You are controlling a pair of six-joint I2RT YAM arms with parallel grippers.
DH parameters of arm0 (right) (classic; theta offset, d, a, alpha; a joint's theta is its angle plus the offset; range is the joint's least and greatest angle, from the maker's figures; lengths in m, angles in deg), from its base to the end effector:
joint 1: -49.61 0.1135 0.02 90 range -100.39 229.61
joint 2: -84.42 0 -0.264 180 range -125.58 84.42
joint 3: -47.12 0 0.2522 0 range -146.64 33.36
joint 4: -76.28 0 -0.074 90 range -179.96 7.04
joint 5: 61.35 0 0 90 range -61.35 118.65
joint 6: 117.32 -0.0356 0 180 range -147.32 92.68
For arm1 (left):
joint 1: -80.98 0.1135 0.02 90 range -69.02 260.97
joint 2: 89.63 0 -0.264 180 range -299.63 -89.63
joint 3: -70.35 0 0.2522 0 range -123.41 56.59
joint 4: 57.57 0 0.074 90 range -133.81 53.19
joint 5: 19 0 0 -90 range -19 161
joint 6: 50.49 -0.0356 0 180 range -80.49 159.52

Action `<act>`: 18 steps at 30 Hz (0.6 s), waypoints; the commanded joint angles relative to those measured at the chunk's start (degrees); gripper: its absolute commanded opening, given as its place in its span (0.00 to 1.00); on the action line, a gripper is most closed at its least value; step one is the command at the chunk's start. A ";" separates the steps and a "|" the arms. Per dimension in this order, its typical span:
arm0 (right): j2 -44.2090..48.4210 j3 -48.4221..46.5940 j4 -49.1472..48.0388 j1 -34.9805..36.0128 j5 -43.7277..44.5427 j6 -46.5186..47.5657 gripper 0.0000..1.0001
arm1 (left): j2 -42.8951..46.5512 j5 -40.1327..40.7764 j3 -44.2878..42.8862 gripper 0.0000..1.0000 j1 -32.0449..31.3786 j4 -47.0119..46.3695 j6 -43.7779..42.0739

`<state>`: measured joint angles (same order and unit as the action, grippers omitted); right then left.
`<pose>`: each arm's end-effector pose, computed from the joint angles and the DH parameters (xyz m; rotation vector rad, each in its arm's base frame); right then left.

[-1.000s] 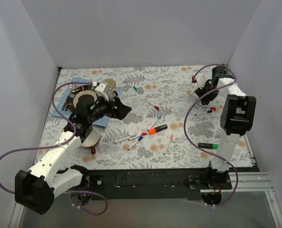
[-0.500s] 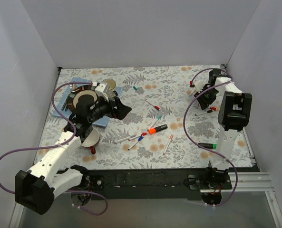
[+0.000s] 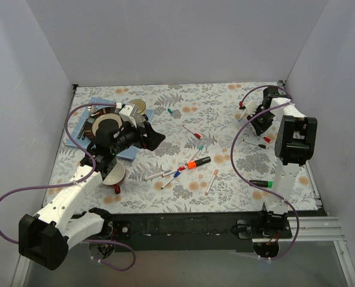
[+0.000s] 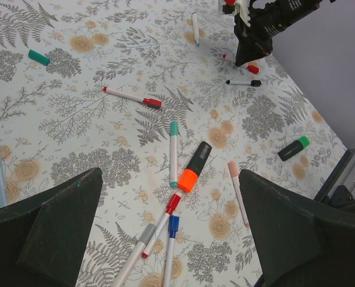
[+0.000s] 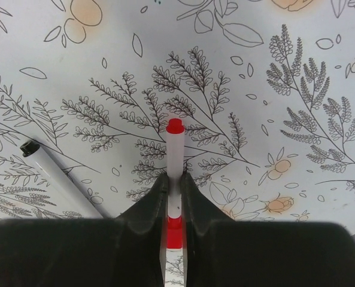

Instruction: Open the pen caps

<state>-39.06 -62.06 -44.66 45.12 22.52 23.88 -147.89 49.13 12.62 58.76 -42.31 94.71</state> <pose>0.4403 -0.0308 0.1666 -1.1441 2.5937 -0.0594 0.2137 -0.1016 0.3066 -0.2891 2.0120 -1.2547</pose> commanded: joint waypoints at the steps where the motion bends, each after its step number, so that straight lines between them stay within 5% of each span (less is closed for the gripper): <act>1: 1.40 2.86 -6.71 -0.17 1.38 1.80 0.12 | 1.66 0.34 -1.56 0.98 0.16 0.44 -1.06; 11: 14.73 6.46 -11.46 -0.17 -7.74 -6.00 0.01 | 0.35 -8.17 -0.33 0.98 0.24 -3.60 1.83; 18: 31.44 18.32 -17.60 -0.17 -32.22 -20.86 0.01 | -7.21 -20.40 -0.33 0.98 0.16 -11.77 15.42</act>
<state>-16.46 -48.07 -56.48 45.12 8.09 13.87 -152.11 37.42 12.62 58.78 -48.32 100.16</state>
